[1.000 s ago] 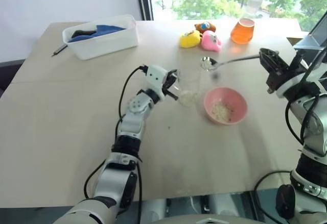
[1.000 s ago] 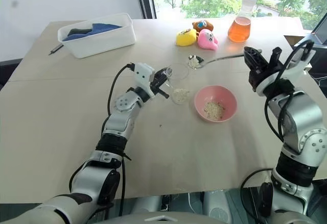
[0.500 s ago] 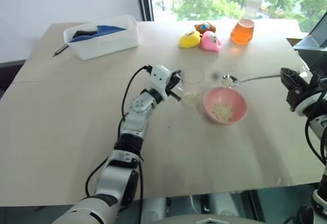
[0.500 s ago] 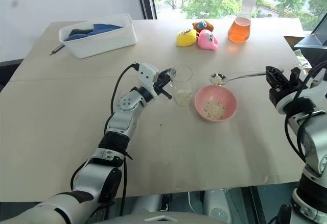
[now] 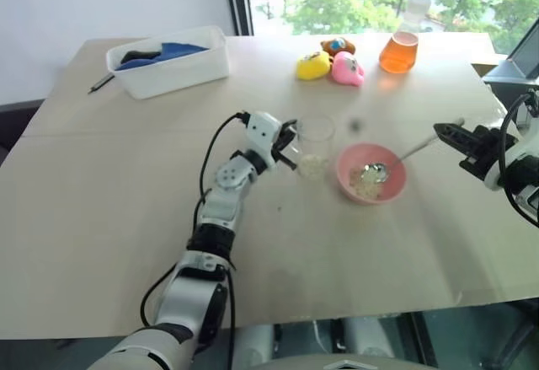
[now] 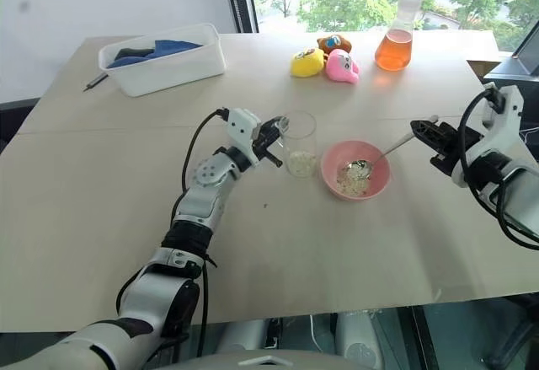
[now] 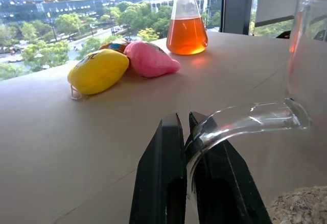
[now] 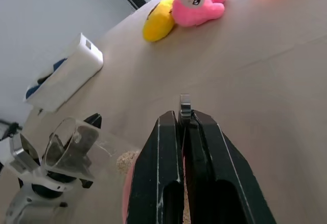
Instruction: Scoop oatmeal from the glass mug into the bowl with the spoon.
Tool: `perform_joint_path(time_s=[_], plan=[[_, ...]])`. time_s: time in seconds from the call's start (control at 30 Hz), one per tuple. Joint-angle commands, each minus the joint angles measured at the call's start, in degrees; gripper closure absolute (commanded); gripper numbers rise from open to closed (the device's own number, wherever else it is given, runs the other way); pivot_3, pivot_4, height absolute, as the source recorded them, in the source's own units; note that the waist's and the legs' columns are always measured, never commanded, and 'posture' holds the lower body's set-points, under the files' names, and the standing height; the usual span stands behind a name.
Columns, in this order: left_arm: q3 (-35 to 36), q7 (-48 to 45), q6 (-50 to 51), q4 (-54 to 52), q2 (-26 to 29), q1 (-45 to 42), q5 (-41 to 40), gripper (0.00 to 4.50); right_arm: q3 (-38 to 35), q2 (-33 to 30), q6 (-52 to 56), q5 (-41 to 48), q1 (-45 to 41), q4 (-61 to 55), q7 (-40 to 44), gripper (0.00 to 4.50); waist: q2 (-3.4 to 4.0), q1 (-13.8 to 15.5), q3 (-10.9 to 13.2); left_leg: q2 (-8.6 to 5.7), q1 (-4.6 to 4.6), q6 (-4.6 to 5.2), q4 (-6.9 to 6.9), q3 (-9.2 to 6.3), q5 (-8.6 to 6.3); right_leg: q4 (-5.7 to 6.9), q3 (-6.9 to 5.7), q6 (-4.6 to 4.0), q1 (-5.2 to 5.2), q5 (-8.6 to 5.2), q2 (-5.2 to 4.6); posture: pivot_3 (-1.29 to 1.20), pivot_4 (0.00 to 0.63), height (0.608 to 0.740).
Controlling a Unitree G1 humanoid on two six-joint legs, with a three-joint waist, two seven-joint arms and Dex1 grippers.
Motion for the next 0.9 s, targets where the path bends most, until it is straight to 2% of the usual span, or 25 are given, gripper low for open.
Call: perform_joint_path(time_s=[0.03, 0.23, 0.5, 0.9], plan=[[0.3, 0.8, -1.2, -3.5, -0.1, 0.6, 0.0, 4.49, 2.0, -3.0, 1.5, -7.5, -4.0, -1.1, 6.4, 4.50, 0.00, 0.1, 0.0, 0.00, -0.01, 0.00, 0.00, -0.01, 0.00, -0.02, -0.01, 0.00, 0.00, 0.00, 0.00, 0.00, 0.150, 0.740], [0.4, 1.7, -1.2, -4.2, 0.1, 1.5, 0.1, 4.49, 6.5, -8.0, 4.0, -19.7, -12.0, -1.9, 17.2, 4.50, 0.00, 0.1, 0.0, 0.00, -0.02, 0.00, 0.01, -0.03, 0.00, -0.02, -0.03, 0.00, -0.01, 0.00, 0.00, 0.00, 0.150, 0.740], [0.2, 2.2, -1.3, -4.7, 0.2, 2.1, 0.3, 4.49, 9.3, -7.8, 5.0, -30.0, -15.7, -1.9, 25.8, 4.50, 0.00, 0.2, 0.0, 0.00, -0.03, 0.00, 0.01, -0.05, 0.00, -0.03, -0.04, 0.00, -0.01, 0.00, -0.02, 0.00, 0.150, 0.740], [0.2, 2.6, -1.3, -5.3, 0.6, 2.6, 0.4, 4.49, 8.0, -3.1, 8.1, -34.2, -17.7, -1.0, 29.2, 4.50, 0.00, 0.1, 0.0, -0.01, -0.03, 0.00, 0.02, -0.06, 0.00, -0.02, -0.05, 0.00, -0.01, 0.00, -0.02, 0.00, 0.150, 0.740]])
